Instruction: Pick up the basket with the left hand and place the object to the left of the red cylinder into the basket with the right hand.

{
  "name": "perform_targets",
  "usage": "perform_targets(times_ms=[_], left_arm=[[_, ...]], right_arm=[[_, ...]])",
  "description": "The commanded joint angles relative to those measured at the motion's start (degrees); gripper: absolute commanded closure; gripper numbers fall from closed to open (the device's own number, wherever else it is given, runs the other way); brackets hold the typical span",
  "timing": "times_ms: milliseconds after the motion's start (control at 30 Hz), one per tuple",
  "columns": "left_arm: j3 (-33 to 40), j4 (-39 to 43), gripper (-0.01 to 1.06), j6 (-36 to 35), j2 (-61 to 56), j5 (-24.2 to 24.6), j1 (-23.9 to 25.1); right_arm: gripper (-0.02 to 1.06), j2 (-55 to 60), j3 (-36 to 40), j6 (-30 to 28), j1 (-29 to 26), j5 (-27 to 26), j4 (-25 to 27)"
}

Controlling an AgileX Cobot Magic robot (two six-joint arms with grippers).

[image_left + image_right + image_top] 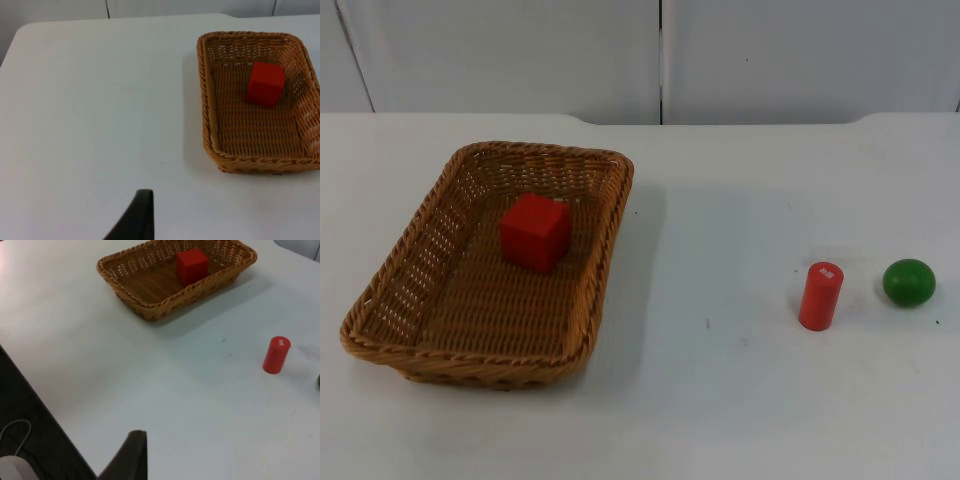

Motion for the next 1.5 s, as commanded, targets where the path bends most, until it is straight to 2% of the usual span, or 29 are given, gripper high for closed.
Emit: perform_targets(times_ms=[0,400,633,1000,1200,1300,1400,1467], left_arm=[[0.2,-0.1,0.00,0.0,-0.2,0.2,-0.3],[0.2,-0.1,0.00,0.0,-0.2,0.2,-0.3],[0.2,-0.1,0.00,0.0,-0.2,0.2,2.4],[0.2,-0.1,0.00,0.0,-0.2,0.2,2.4],[0.2,-0.1,0.00,0.0,-0.2,0.2,2.4],[0.2,-0.1,0.00,0.0,-0.2,0.2,2.4],[0.2,-0.1,0.00,0.0,-0.2,0.2,2.4],[0.2,-0.1,0.00,0.0,-0.2,0.2,2.4]], right_arm=[[-0.01,-0.2,0.1,-0.5,0.2,-0.7,0.4],[-0.01,-0.2,0.1,-0.5,0.2,-0.7,0.4],[-0.01,-0.2,0.1,-0.5,0.2,-0.7,0.4],[-0.01,-0.2,0.1,-0.5,-0.6,-0.7,0.4],[-0.01,-0.2,0.1,-0.5,-7.9,-0.7,0.4],[-0.01,-0.2,0.1,-0.5,-10.0,-0.7,0.4],[-0.01,-0.2,0.1,-0.5,-14.9,-0.7,0.4],[-0.01,-0.2,0.1,-0.5,-15.7,-0.7,0.4]])
